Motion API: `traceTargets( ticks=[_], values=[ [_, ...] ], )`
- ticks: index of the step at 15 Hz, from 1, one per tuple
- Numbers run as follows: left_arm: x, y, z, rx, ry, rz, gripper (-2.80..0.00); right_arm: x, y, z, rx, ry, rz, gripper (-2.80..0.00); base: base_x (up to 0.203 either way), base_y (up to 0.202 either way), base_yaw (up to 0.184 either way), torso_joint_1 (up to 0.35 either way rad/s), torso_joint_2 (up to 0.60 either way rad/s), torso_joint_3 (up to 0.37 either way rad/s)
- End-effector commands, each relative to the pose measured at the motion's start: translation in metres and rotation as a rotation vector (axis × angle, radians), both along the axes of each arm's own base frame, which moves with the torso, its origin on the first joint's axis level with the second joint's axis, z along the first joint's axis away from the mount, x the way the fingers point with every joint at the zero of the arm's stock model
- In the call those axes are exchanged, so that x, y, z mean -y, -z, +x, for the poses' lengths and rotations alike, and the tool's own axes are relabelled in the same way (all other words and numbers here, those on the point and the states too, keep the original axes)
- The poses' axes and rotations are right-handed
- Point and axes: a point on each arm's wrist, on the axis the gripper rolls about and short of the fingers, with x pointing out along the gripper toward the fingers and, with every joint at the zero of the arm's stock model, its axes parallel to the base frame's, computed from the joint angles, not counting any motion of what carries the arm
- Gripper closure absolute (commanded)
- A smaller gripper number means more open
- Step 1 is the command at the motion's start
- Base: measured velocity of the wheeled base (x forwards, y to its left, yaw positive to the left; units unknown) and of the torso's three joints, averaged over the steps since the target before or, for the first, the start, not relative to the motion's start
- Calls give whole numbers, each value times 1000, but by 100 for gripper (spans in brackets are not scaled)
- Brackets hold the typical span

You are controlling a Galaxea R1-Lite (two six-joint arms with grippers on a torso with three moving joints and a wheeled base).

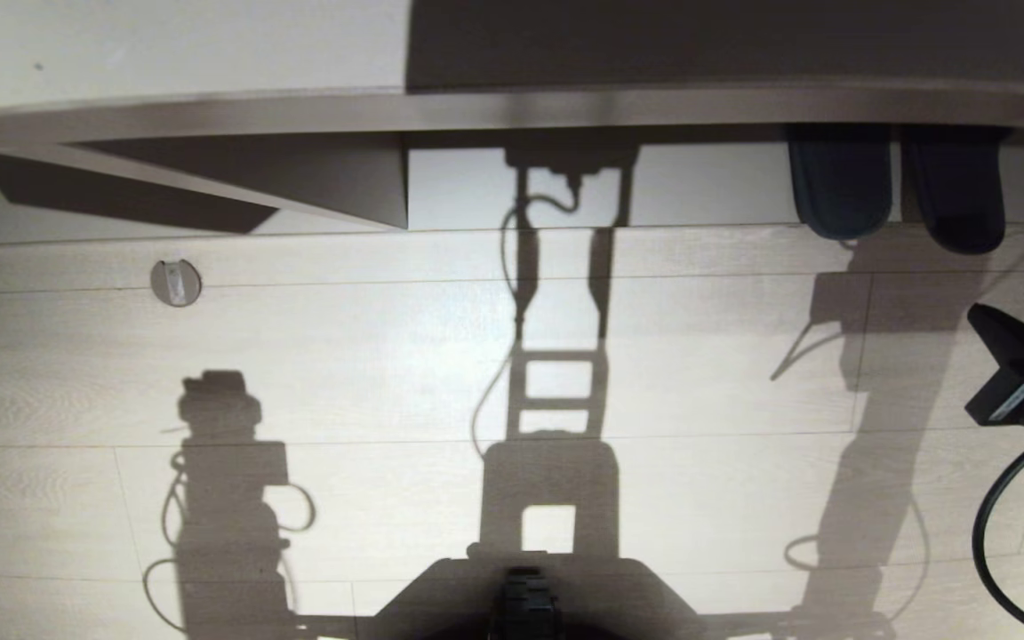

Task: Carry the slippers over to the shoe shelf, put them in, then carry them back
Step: Pick up the slippers in the shoe cabinet

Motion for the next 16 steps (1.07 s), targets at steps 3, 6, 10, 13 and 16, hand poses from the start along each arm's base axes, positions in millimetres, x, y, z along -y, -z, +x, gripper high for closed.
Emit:
traceTargets(
  ticks=[3, 6, 10, 13, 16],
  values=[
    [0, 0, 0, 1, -1, -1, 0, 1, -12, 18, 58, 5, -25, 0, 0, 0, 0, 0, 0, 0],
    [0, 0, 0, 1, -1, -1, 0, 1, -23, 28, 114, 10, -58, 0, 0, 0, 0, 0, 0, 0],
    [0, 0, 0, 1, -1, -1, 0, 1, -25, 30, 133, 16, -77, -280, 0, 0, 0, 0, 0, 0],
    [0, 0, 0, 1, -1, 0, 0, 1, -26, 29, 137, 17, -80, -280, 0, 0, 0, 0, 0, 0],
    [0, 0, 0, 1, -1, -1, 0, 1, -24, 26, 134, 17, -80, -280, 0, 0, 0, 0, 0, 0]
  ],
)
